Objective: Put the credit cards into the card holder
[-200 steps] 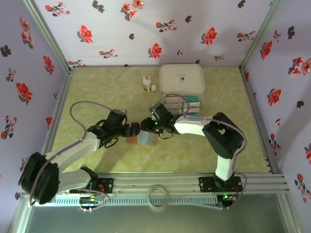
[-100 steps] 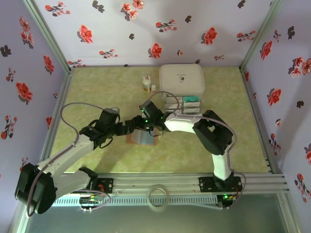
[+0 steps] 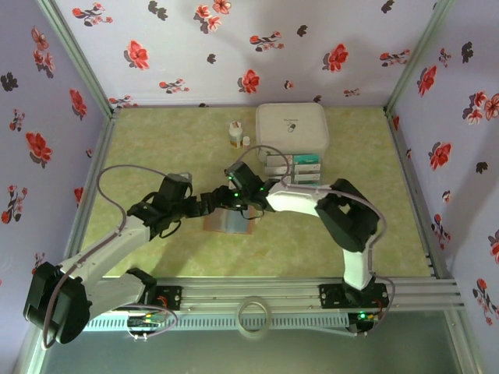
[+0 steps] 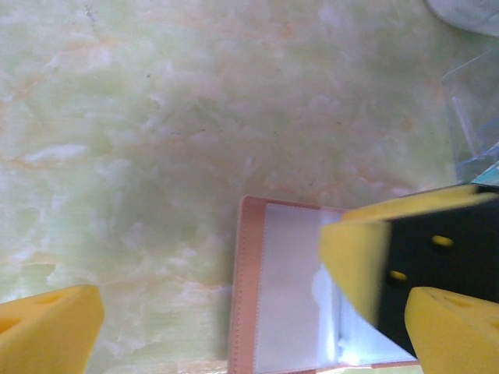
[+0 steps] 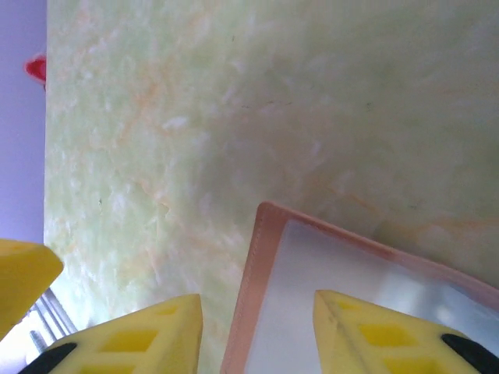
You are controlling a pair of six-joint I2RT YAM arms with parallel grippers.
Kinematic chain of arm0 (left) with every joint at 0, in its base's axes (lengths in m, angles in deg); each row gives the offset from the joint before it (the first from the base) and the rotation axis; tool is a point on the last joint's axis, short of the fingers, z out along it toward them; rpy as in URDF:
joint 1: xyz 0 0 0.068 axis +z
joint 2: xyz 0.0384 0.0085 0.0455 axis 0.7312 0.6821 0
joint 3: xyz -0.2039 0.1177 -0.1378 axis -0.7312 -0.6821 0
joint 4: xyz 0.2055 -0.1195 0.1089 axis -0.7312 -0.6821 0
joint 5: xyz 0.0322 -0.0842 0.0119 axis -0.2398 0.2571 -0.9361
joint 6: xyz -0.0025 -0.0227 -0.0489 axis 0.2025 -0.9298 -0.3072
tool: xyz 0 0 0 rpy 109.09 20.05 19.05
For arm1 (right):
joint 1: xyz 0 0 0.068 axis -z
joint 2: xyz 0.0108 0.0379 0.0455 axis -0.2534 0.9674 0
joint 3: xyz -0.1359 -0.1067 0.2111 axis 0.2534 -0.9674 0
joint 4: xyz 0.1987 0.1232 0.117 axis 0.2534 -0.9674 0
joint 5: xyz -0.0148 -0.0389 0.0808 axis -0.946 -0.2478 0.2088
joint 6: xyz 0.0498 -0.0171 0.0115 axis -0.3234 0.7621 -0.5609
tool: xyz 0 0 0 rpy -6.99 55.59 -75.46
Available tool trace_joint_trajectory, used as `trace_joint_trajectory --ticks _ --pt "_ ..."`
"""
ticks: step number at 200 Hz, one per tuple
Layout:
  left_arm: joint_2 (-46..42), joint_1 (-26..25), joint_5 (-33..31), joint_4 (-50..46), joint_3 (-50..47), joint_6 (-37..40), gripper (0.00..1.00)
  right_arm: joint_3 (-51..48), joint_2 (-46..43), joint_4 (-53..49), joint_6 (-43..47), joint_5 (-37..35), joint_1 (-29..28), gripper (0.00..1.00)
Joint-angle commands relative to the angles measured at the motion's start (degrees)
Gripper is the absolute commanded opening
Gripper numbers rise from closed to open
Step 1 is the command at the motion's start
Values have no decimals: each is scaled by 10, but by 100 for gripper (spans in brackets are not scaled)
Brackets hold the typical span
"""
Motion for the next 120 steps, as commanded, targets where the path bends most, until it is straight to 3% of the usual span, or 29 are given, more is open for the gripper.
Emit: trace_joint_trajectory --ticks 1,59,120 --pt "5 4 -1 -15 -4 -3 100 -42 -86 -39 38 -29 9 44" --pt "37 3 0 -10 2 0 100 -164 -218 -149 88 -145 39 53" --pt "86 0 6 7 7 -10 100 -184 -171 -119 102 -133 59 50"
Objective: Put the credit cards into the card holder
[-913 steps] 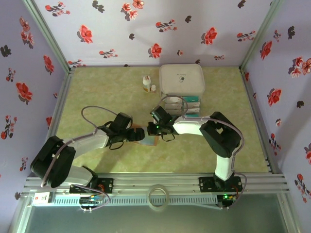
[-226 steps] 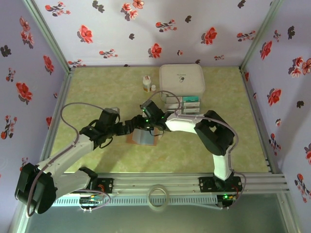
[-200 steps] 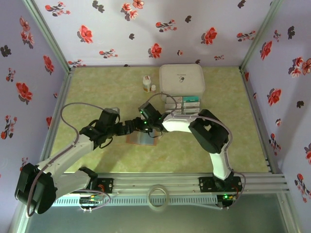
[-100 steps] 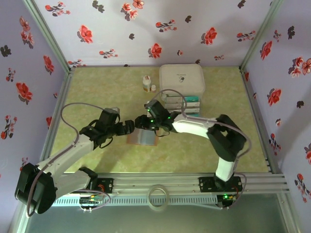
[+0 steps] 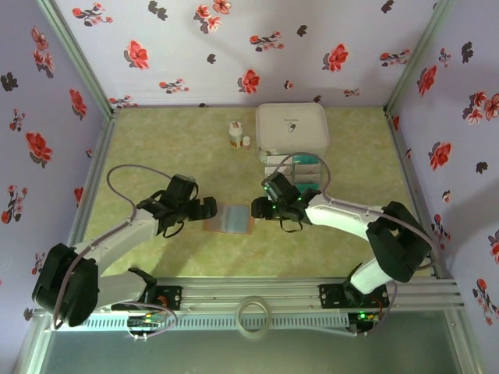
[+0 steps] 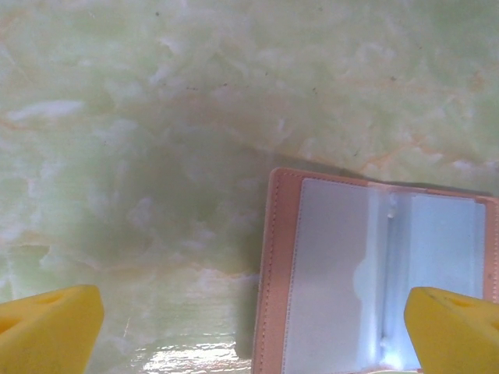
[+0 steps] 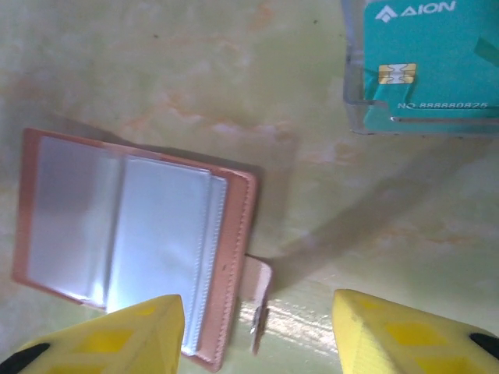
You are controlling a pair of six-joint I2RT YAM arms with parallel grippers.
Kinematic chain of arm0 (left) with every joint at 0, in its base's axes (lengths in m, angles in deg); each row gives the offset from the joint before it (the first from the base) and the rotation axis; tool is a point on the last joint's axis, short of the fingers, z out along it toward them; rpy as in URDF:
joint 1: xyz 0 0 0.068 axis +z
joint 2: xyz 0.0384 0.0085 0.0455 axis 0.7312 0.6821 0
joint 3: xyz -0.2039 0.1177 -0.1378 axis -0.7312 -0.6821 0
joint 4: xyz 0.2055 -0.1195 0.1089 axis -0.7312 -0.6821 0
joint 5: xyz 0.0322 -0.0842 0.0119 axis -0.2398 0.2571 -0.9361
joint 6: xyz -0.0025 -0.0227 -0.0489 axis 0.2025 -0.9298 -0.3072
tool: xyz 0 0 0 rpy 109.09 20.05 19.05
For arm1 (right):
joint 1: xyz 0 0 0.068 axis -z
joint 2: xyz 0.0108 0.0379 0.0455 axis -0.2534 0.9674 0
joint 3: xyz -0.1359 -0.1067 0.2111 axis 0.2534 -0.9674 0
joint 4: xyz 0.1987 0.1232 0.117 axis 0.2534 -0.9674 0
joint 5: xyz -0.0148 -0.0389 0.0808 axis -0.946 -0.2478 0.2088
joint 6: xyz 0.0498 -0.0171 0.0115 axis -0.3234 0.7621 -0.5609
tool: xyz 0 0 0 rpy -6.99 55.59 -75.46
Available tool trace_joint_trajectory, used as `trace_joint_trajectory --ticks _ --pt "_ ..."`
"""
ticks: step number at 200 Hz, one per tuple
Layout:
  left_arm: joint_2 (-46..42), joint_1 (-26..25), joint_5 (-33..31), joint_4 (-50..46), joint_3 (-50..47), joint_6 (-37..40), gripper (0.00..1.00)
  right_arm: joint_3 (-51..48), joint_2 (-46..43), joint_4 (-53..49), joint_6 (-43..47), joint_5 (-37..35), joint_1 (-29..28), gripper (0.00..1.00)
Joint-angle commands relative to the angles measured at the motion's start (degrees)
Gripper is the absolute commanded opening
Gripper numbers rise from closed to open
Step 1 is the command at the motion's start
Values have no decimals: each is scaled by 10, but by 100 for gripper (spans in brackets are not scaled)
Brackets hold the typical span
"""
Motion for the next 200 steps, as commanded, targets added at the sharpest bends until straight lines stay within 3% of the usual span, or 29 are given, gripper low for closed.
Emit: trace_joint_trajectory --ticks 1,24,80,128,200 --pt "13 0 4 10 7 -9 100 2 31 11 18 -8 6 49" --pt "27 -5 4 13 6 -13 100 11 58 27 24 6 11 39" --pt "44 -21 4 18 6 -23 100 -6 46 19 58 32 32 0" --pt "52 -42 4 21 13 -38 100 -20 4 -62 137 28 72 0" --pt "74 -69 16 30 37 -69 100 -38 -13 -75 137 48 89 0"
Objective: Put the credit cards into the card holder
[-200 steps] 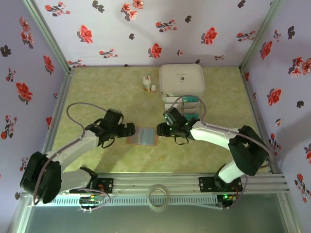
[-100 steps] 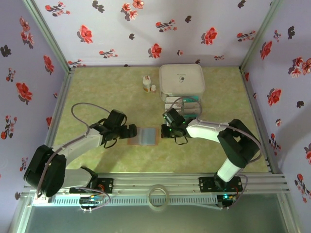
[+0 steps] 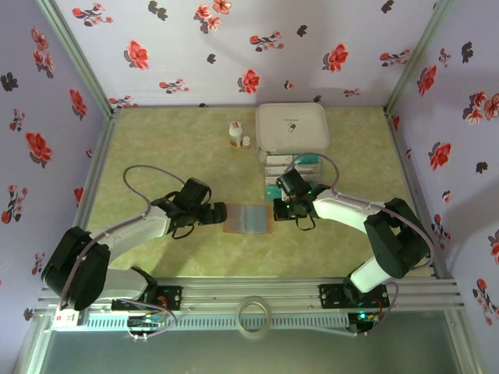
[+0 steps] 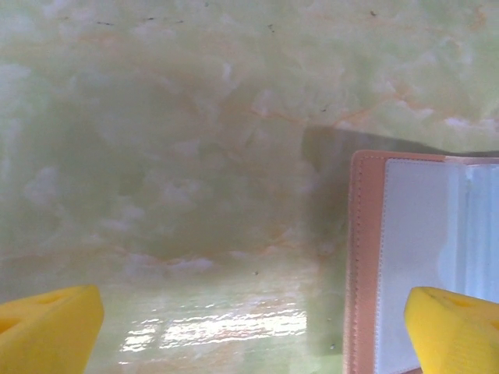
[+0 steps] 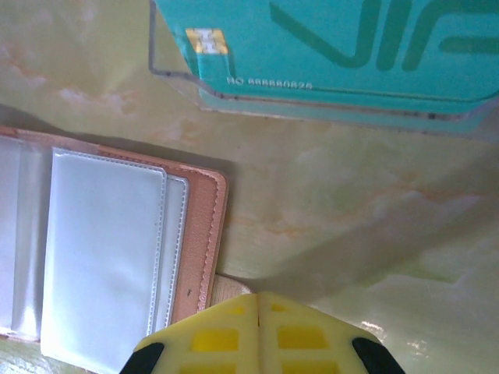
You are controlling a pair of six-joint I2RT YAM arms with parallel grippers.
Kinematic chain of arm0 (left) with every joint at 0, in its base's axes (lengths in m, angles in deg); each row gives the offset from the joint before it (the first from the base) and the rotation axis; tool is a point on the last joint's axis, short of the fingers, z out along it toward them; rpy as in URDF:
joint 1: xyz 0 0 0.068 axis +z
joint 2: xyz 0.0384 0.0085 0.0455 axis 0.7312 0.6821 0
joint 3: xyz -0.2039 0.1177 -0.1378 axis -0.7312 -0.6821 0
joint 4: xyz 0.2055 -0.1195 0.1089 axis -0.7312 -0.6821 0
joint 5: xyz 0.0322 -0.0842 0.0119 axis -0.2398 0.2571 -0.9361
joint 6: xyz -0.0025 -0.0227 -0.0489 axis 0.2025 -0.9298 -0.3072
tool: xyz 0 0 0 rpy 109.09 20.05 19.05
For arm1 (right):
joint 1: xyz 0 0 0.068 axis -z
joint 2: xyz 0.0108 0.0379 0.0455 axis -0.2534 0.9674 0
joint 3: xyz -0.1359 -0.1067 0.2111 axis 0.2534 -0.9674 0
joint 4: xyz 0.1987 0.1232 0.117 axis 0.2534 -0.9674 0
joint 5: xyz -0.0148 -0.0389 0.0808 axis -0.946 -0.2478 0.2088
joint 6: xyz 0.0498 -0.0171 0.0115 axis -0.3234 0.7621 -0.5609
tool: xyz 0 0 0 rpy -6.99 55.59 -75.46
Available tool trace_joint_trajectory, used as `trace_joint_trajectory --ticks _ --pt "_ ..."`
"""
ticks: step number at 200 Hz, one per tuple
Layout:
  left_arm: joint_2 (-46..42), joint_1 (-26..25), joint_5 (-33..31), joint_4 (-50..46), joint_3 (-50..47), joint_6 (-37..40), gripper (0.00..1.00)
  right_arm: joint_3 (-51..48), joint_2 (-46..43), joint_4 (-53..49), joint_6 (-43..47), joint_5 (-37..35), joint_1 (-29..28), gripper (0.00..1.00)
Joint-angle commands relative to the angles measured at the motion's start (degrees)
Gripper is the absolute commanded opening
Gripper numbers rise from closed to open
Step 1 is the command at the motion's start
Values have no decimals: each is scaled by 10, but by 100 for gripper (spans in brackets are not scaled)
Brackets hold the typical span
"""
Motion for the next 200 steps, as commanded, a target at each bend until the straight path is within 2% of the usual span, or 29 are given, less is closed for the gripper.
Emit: trace_joint_trajectory --ticks 1,22,35,57,103,142,170,200 --pt "9 -8 10 6 25 -24 100 -15 -17 -19 7 11 2 0" --pt "11 -9 17 7 33 -36 100 -26 -32 -19 0 11 2 0" --pt "12 -9 22 5 39 -43 100 -26 -42 -24 -5 9 3 17" --pt "12 -9 29 -10 57 -59 100 -16 -74 -40 -12 9 3 31" --pt "2 -6 48 -87 128 -121 100 25 -148 -90 -20 -44 23 46" --pt "16 10 72 -157 213 -210 100 79 -136 -112 -1 -85 61 54" --pt "34 17 93 -213 280 -273 100 106 -96 -99 19 -62 95 55" --pt "52 21 100 -292 355 -350 100 142 -44 -98 54 -43 97 54"
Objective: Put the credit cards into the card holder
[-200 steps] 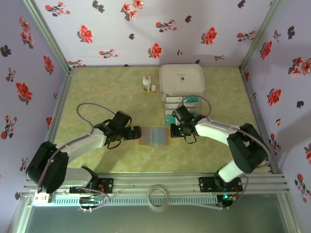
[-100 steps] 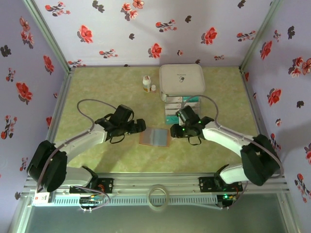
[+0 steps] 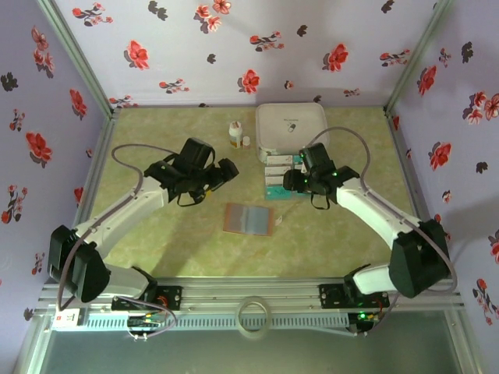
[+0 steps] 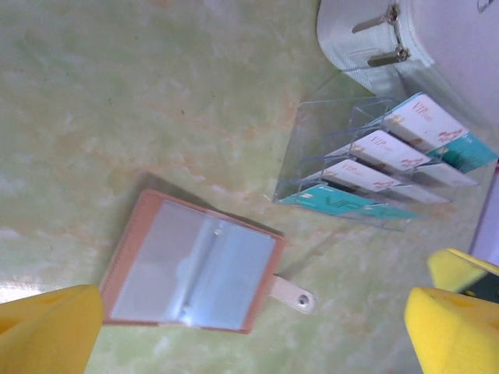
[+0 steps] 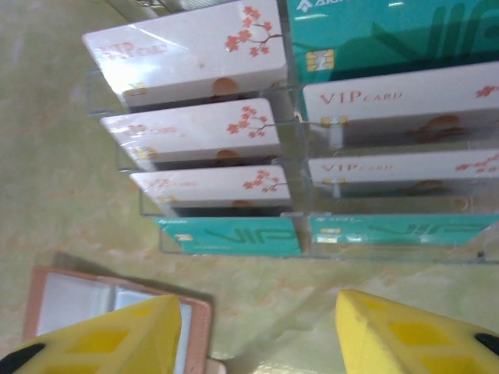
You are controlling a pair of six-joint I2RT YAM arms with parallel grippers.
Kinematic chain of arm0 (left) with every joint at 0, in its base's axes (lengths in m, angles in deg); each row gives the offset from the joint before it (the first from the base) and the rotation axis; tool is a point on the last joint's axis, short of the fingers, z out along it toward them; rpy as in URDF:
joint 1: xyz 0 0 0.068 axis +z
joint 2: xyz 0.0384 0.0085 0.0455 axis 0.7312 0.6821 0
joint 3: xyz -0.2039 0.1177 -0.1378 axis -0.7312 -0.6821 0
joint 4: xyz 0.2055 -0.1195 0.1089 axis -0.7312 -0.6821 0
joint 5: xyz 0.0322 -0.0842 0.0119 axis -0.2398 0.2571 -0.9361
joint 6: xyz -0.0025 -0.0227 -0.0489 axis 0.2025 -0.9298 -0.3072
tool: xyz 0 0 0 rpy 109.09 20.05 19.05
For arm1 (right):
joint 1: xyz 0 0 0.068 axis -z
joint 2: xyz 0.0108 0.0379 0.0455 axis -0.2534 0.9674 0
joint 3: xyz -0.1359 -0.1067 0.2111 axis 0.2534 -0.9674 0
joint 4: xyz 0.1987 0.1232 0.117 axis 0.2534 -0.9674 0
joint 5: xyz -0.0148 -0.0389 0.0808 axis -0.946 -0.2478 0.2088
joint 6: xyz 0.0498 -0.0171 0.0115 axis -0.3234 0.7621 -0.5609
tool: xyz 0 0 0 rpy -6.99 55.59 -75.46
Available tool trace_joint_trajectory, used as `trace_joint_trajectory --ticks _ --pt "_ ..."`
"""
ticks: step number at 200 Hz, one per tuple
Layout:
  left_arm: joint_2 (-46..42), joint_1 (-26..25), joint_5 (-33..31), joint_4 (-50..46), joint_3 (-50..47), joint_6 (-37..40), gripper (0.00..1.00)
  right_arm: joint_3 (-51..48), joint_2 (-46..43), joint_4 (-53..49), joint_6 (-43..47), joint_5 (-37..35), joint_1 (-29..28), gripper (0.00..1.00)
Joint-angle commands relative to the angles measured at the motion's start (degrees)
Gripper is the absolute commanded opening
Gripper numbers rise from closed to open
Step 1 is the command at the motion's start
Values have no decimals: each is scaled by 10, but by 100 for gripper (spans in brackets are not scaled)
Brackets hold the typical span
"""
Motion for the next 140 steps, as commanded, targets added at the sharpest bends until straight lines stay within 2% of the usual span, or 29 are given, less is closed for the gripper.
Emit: trace_joint_trajectory --ticks 1,28,52,140 --pt "17 6 16 -102 61 -89 100 33 35 -8 41 13 1 54" --pt "43 8 14 -207 152 -138 100 58 76 -8 59 38 1 54" --pt "61 12 15 -260 218 -156 100 78 102 -12 73 64 1 54" --pt "70 27 15 -242 266 -159 100 88 157 -2 86 96 -1 54"
